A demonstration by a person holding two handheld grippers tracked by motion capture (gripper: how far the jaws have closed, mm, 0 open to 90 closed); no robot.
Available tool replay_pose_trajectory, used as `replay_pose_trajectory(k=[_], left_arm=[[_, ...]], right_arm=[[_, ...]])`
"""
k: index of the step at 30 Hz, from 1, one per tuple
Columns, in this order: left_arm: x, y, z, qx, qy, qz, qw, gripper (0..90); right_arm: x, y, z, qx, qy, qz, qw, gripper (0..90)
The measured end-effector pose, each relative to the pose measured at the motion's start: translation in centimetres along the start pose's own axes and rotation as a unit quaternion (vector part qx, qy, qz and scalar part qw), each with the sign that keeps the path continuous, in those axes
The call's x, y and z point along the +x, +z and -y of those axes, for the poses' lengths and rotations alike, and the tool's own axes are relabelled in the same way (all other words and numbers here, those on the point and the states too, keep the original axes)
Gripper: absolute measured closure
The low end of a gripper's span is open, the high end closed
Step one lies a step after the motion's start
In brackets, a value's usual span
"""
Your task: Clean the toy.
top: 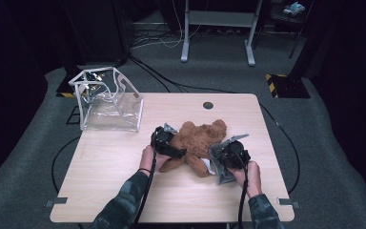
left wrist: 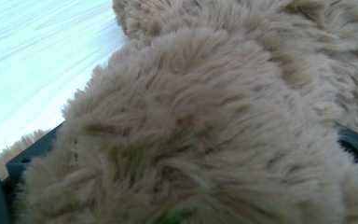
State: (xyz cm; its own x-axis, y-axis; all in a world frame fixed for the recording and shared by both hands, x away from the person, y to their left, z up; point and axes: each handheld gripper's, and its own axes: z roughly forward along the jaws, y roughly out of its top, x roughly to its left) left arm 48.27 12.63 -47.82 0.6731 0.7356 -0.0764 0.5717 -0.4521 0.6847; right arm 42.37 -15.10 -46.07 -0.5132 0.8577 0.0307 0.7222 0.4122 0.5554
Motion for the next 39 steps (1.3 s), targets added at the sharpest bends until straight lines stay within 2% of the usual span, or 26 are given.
replay_pose_trajectory(k=[7, 12, 14, 15, 16, 17, 19, 20, 22, 24, 26, 28, 32, 35, 39], left_arm=[[0.1, 0.1, 0.0, -0.005, 0.000, 0.003, 1.0000, 0.5], [0.2, 0.0, 0.0, -0.004, 0.002, 0.004, 1.0000, 0.5], [0.2, 0.0, 0.1, -0.005, 0.002, 0.005, 1.0000, 0.5], [0.2, 0.0, 0.1, -0.005, 0.002, 0.005, 1.0000, 0.5], [0.2, 0.0, 0.1, -0.005, 0.002, 0.005, 1.0000, 0.5], [0.2, 0.0, 0.1, -0.006, 0.003, 0.005, 1.0000, 0.5], [0.2, 0.0, 0.1, -0.005, 0.003, 0.006, 1.0000, 0.5], [0.2, 0.0, 0.1, -0.007, 0.001, 0.006, 1.0000, 0.5], [0.2, 0.0, 0.2, -0.006, 0.001, 0.006, 1.0000, 0.5], [0.3, 0.0, 0.2, -0.004, 0.005, 0.005, 1.0000, 0.6], [0.2, 0.0, 0.2, -0.007, 0.004, 0.005, 1.0000, 0.6], [0.2, 0.0, 0.2, -0.004, 0.008, 0.004, 0.9999, 0.6], [0.2, 0.1, 0.2, -0.005, 0.007, 0.004, 1.0000, 0.6], [0.2, 0.1, 0.2, -0.006, 0.006, 0.004, 1.0000, 0.6], [0.2, 0.1, 0.2, -0.006, 0.006, 0.003, 1.0000, 0.6]], right_arm=[[-0.5, -1.1, 1.8, 0.006, 0.009, 0.005, 0.9999, 75.4], [-0.5, -2.5, 1.3, -0.015, 0.010, -0.004, 0.9998, 75.1], [0.4, -4.0, -0.1, -0.059, 0.001, -0.014, 0.9982, 75.1], [0.4, -4.0, -0.1, -0.059, 0.001, -0.014, 0.9982, 75.1], [0.8, -4.5, -0.7, -0.073, -0.003, -0.021, 0.9971, 75.1], [2.0, -5.1, -2.1, -0.097, -0.014, -0.025, 0.9949, 75.1], [2.9, -4.8, -3.6, -0.109, -0.033, -0.024, 0.9932, 75.0], [3.3, -4.3, -4.3, -0.109, -0.038, -0.021, 0.9931, 74.9], [3.8, -2.7, -5.2, -0.091, -0.043, -0.018, 0.9947, 75.0], [4.0, -0.8, -5.4, -0.068, -0.040, -0.016, 0.9968, 75.3], [4.0, 0.3, -5.0, -0.065, -0.036, -0.013, 0.9972, 75.7], [4.0, 0.5, -4.6, -0.066, -0.027, -0.017, 0.9973, 76.0], [4.0, 0.9, -3.6, -0.045, -0.033, -0.013, 0.9984, 76.2], [3.8, 1.6, -2.6, -0.033, -0.023, -0.020, 0.9990, 76.2], [3.8, 2.4, -1.5, -0.011, -0.021, -0.021, 0.9995, 76.3]])
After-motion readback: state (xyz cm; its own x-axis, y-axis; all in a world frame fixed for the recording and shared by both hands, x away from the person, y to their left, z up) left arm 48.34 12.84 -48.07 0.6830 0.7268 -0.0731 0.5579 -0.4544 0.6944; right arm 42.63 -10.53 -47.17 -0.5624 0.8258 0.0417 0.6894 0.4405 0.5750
